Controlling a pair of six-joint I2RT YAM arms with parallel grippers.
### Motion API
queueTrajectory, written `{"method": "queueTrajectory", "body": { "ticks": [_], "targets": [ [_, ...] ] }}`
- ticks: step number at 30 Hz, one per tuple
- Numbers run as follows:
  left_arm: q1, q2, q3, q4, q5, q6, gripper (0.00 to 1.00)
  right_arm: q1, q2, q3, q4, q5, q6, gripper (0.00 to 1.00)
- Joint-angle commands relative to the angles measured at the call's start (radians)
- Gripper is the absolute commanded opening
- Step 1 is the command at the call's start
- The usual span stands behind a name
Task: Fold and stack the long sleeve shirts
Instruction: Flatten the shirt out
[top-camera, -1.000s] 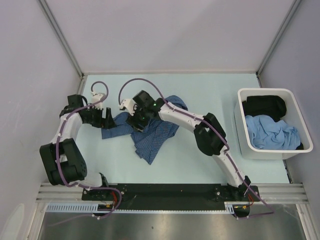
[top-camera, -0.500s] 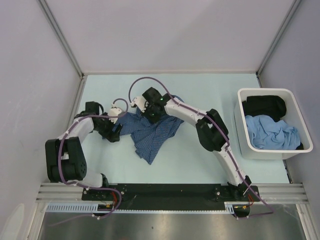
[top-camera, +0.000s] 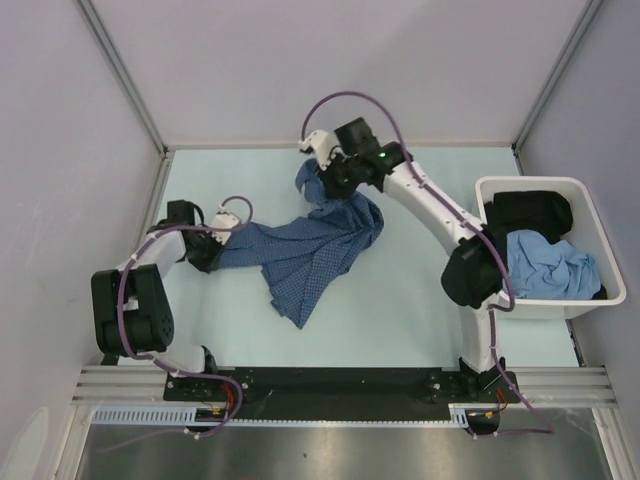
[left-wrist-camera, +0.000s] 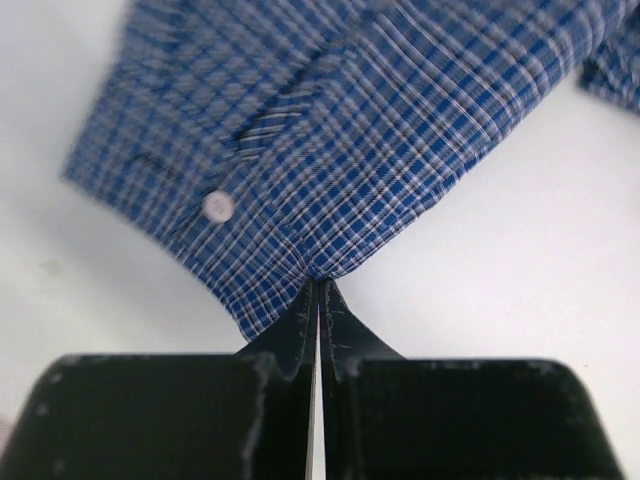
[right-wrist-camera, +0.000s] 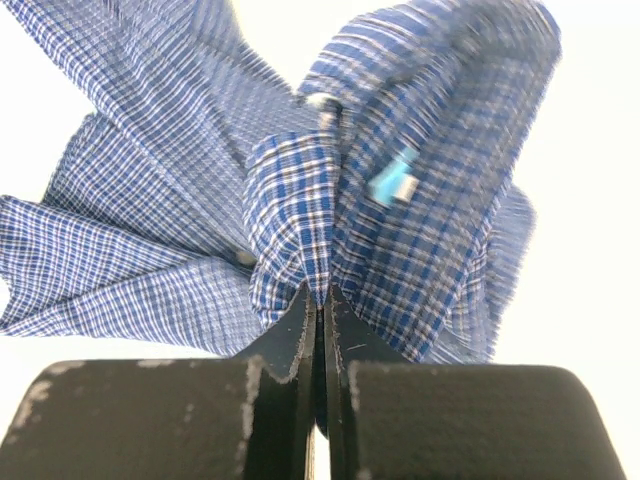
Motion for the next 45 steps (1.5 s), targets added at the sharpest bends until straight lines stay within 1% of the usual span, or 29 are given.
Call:
{"method": "queueTrajectory", "body": {
  "ticks": [1, 3, 8, 12, 14, 15, 16, 18, 19, 22, 24, 25, 26, 28, 29, 30, 31, 32, 33, 34, 35, 36, 37, 39, 40, 41, 43, 44, 45],
  "targets": [
    [0.093, -0.017, 0.159, -0.047, 0.125, -0.075, 0.0, -0.069, -0.133, 0.056, -0.056, -0.019, 0.018, 0.0],
    [0.107, -0.007, 0.191, -0.077, 0.126, -0.071, 0.0, -0.098, -0.15, 0.055, -0.082, -0.018, 0.035, 0.0],
    [0.183, -0.009, 0.27, -0.105, 0.135, -0.062, 0.0, -0.232, -0.219, -0.005, -0.126, -0.074, 0.104, 0.0],
    [0.232, -0.038, 0.33, -0.162, 0.165, -0.027, 0.0, -0.318, -0.277, -0.104, -0.139, -0.133, 0.139, 0.0],
    [0.239, -0.092, 0.334, -0.18, 0.166, 0.013, 0.0, -0.357, -0.302, -0.161, -0.143, -0.186, 0.165, 0.0],
    [0.24, -0.115, 0.328, -0.182, 0.171, 0.021, 0.0, -0.364, -0.337, -0.196, -0.143, -0.197, 0.17, 0.0],
    [0.242, -0.144, 0.316, -0.193, 0.177, 0.056, 0.0, -0.367, -0.353, -0.291, -0.142, -0.211, 0.164, 0.0],
    [0.236, -0.171, 0.282, -0.246, 0.198, 0.102, 0.0, -0.373, -0.397, -0.394, -0.119, -0.2, 0.155, 0.0],
    [0.233, -0.184, 0.268, -0.268, 0.209, 0.159, 0.0, -0.375, -0.408, -0.471, -0.116, -0.199, 0.149, 0.0],
    [0.211, -0.225, 0.18, -0.364, 0.196, 0.28, 0.0, -0.396, -0.437, -0.548, -0.151, -0.162, 0.089, 0.0],
    [0.197, -0.253, 0.124, -0.377, 0.168, 0.32, 0.0, -0.419, -0.448, -0.597, -0.181, -0.127, 0.034, 0.0],
    [0.185, -0.257, 0.078, -0.375, 0.145, 0.339, 0.01, -0.419, -0.445, -0.596, -0.206, -0.104, 0.011, 0.03],
    [0.183, -0.257, 0.066, -0.374, 0.143, 0.337, 0.12, -0.421, -0.442, -0.579, -0.241, -0.084, -0.003, 0.22],
    [0.186, -0.235, 0.075, -0.375, 0.158, 0.307, 0.26, -0.419, -0.445, -0.55, -0.258, -0.073, -0.031, 0.48],
    [0.188, -0.219, 0.09, -0.399, 0.174, 0.296, 0.46, -0.415, -0.456, -0.516, -0.251, -0.073, -0.03, 0.66],
    [0.197, -0.195, 0.127, -0.404, 0.188, 0.278, 0.52, -0.405, -0.459, -0.501, -0.243, -0.077, -0.028, 0.72],
    [0.2, -0.179, 0.144, -0.406, 0.204, 0.238, 0.58, -0.379, -0.463, -0.487, -0.235, -0.087, -0.033, 0.75],
    [0.206, -0.167, 0.164, -0.403, 0.227, 0.215, 0.68, -0.353, -0.468, -0.478, -0.21, -0.088, -0.034, 0.78],
    [0.212, -0.138, 0.196, -0.397, 0.24, 0.164, 0.75, -0.329, -0.471, -0.479, -0.191, -0.065, -0.033, 0.79],
    [0.214, -0.124, 0.208, -0.368, 0.241, 0.133, 0.79, -0.263, -0.471, -0.484, -0.156, -0.053, -0.036, 0.79],
    [0.213, -0.11, 0.224, -0.342, 0.232, 0.095, 0.8, -0.234, -0.469, -0.505, -0.131, -0.01, -0.033, 0.79],
    [0.213, -0.084, 0.227, -0.313, 0.219, 0.017, 0.81, -0.2, -0.466, -0.519, -0.104, 0.01, -0.025, 0.79],
    [0.214, -0.072, 0.233, -0.258, 0.206, -0.02, 0.82, -0.125, -0.462, -0.53, -0.061, 0.031, -0.02, 0.77],
    [0.216, -0.049, 0.241, -0.193, 0.154, -0.115, 0.83, -0.051, -0.44, -0.563, -0.009, 0.109, 0.01, 0.75],
    [0.214, -0.025, 0.244, -0.182, 0.14, -0.138, 0.84, 0.011, -0.433, -0.577, 0.059, 0.142, 0.021, 0.73],
    [0.216, -0.014, 0.251, -0.176, 0.123, -0.175, 0.84, 0.044, -0.416, -0.594, 0.096, 0.221, 0.026, 0.71],
    [0.216, 0.015, 0.257, -0.167, 0.113, -0.198, 0.85, 0.093, -0.387, -0.616, 0.186, 0.307, 0.038, 0.65],
    [0.217, 0.02, 0.259, -0.165, 0.111, -0.218, 0.86, 0.134, -0.371, -0.616, 0.208, 0.376, 0.041, 0.63],
    [0.217, 0.023, 0.259, -0.16, 0.109, -0.221, 0.86, 0.151, -0.336, -0.613, 0.247, 0.404, 0.046, 0.62]
  ]
}}
